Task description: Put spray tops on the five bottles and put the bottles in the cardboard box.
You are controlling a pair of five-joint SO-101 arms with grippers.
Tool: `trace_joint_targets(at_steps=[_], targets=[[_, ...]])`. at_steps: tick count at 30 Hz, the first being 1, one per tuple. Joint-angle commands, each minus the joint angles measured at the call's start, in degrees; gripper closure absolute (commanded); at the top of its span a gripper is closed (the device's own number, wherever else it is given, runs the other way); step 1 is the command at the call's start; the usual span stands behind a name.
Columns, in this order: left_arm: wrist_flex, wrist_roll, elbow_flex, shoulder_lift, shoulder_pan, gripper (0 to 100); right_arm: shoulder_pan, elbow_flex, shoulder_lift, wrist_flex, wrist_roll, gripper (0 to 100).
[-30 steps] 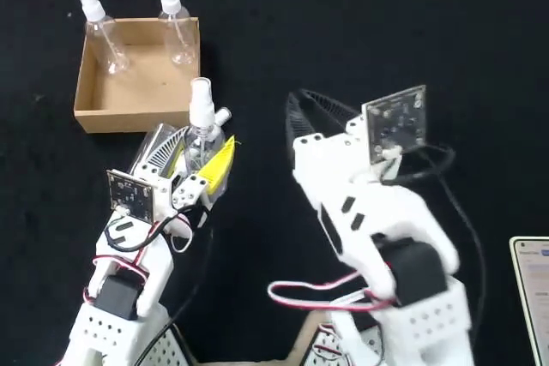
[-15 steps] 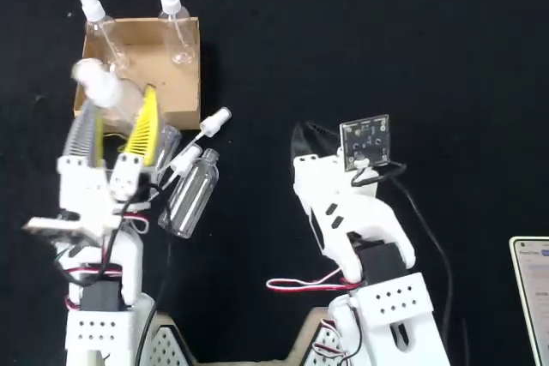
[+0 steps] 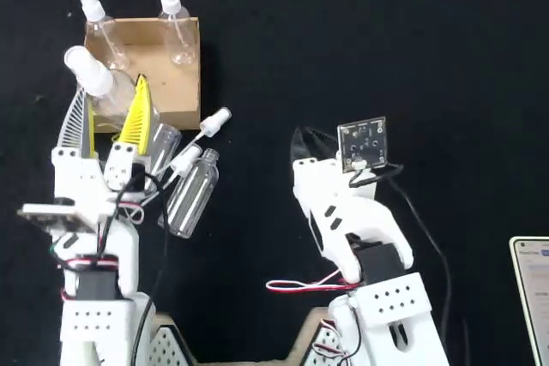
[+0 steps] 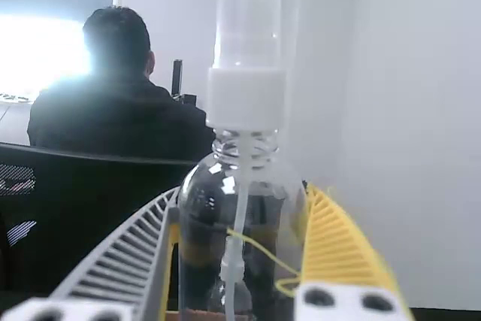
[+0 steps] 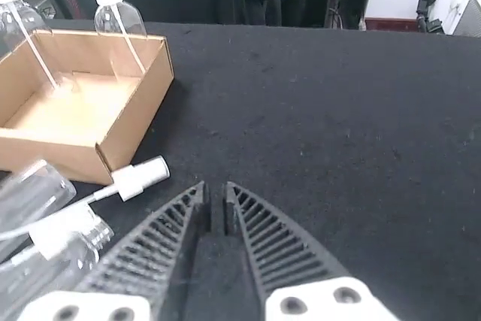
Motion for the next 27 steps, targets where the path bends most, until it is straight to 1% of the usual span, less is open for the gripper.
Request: trace_joint_targets(at_steps=[1,5,8,18,23,27], targets=[[-11.7,0.0,-5.8,14.7,-0.7,93,0.7,-0.1,-2.2,-1.8,-0.1,96.6],[-23.8,0.0,-7.0,28.4,-0.8,93,0.7,-0.1,-2.2,-1.8,-0.1,96.6],[-28.7,0.0,-9.0,38.4,-0.8,93,0.7,-0.1,-2.2,-1.8,-0.1,96.6],[-29.5,0.0,-27.6,70.8,-3.6,92,0.7,0.0,-2.2,-1.8,0.0,96.5],[-29.5,0.0,-37.1,83.7,-3.6,92,0.8,0.0,-2.2,-1.8,0.1,96.4],[-29.5,0.0,-43.3,91.3,-3.6,92,0.8,0.0,-2.2,-1.8,0.4,96.4]])
